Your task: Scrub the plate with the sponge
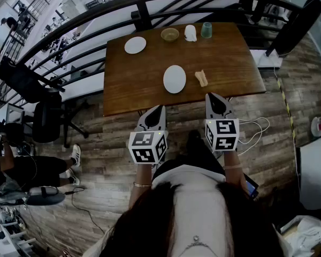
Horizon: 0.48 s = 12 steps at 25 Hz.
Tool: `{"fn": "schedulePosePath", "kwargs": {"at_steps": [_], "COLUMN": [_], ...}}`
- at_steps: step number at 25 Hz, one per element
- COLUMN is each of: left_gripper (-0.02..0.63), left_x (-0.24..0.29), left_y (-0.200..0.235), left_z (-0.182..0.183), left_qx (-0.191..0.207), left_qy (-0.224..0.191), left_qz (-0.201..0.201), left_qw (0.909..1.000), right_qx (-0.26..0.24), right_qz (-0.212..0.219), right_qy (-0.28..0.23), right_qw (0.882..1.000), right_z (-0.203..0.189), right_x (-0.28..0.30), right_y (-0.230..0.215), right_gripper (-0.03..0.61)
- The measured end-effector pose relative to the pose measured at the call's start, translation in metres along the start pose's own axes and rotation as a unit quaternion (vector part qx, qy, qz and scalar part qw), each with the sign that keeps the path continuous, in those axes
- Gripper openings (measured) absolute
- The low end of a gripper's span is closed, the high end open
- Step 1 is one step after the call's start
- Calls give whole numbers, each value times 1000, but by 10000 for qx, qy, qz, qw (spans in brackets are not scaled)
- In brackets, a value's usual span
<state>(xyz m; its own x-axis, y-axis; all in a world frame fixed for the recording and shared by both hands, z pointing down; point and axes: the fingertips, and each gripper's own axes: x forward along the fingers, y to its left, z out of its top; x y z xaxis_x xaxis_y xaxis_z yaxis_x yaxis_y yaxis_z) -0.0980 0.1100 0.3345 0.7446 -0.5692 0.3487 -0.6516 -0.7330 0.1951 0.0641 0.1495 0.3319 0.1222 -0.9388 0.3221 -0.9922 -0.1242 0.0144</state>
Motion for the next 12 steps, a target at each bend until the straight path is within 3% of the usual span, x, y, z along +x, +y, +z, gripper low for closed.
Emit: {"fn": "schedulePosePath", "kwargs": {"at_steps": [12], "left_gripper": [9], "left_x": [51], "left_y": [9], "left_z": [-8], "left_qx": [-105], "left_qy": [312], "left_qz": [-32], "left_qw": [9995], "right_qx": [200], "right_qz": [287], "right_qy": [483], "right_qw": [9982], "right_z": [-19], "right_x": [50], "right_y": [-22], "right_gripper": [35]}}
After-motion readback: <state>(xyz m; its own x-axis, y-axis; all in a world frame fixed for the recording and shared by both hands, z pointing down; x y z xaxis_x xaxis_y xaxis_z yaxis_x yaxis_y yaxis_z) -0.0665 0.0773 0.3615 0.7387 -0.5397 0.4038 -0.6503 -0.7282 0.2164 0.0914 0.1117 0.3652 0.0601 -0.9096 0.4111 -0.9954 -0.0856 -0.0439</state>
